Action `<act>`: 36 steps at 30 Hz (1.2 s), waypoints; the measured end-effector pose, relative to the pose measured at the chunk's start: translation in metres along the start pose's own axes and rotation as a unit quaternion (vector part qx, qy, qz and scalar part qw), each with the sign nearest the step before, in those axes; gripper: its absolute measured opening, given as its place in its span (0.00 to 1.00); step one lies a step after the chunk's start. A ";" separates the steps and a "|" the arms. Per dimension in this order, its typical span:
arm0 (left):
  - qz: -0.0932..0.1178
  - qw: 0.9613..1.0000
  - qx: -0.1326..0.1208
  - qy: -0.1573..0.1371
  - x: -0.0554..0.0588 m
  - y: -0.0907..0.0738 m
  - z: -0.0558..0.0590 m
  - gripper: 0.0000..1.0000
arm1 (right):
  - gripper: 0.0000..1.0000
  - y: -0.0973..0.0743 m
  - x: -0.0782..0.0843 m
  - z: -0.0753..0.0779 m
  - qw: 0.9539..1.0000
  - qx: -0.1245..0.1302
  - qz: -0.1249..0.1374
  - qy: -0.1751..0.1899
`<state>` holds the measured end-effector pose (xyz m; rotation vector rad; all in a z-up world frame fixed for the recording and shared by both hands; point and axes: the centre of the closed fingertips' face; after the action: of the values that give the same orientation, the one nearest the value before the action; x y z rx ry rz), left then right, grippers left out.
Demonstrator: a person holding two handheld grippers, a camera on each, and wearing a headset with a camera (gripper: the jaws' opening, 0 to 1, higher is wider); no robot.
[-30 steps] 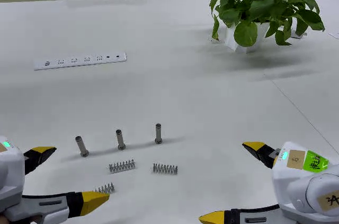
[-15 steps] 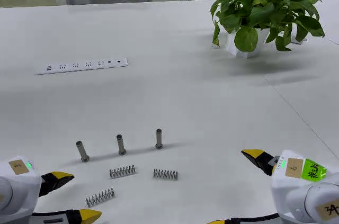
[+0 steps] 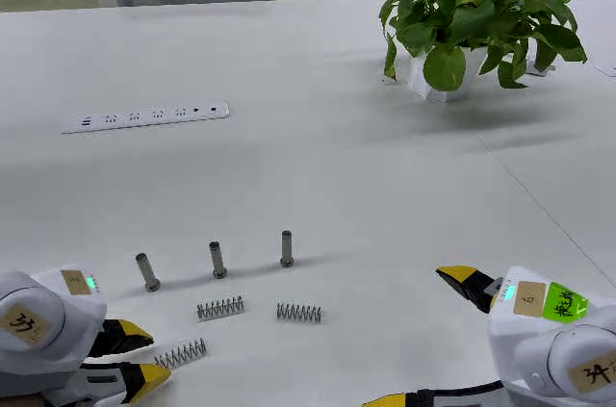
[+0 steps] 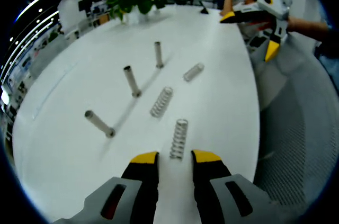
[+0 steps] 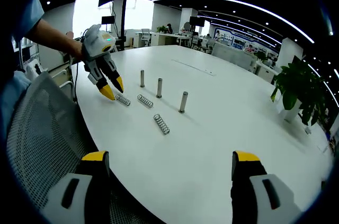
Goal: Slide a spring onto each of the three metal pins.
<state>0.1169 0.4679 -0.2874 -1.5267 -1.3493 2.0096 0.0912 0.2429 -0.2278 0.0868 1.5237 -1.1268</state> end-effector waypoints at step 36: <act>-0.088 0.994 0.011 0.061 0.004 0.013 0.006 0.12 | 0.97 0.000 0.000 -0.001 1.000 0.000 -0.001 -0.001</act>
<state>0.1141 0.4611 -0.2997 -1.4413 -1.3585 1.7881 0.0908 0.2432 -0.2282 0.0848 1.5221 -1.1272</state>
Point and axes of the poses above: the centre of the closed fingertips' face, and the gripper's own axes: y roughly forward along the fingers, z roughly to its right, x roughly out of its underside, and after that the axes turned 1 degree about -y, right-handed
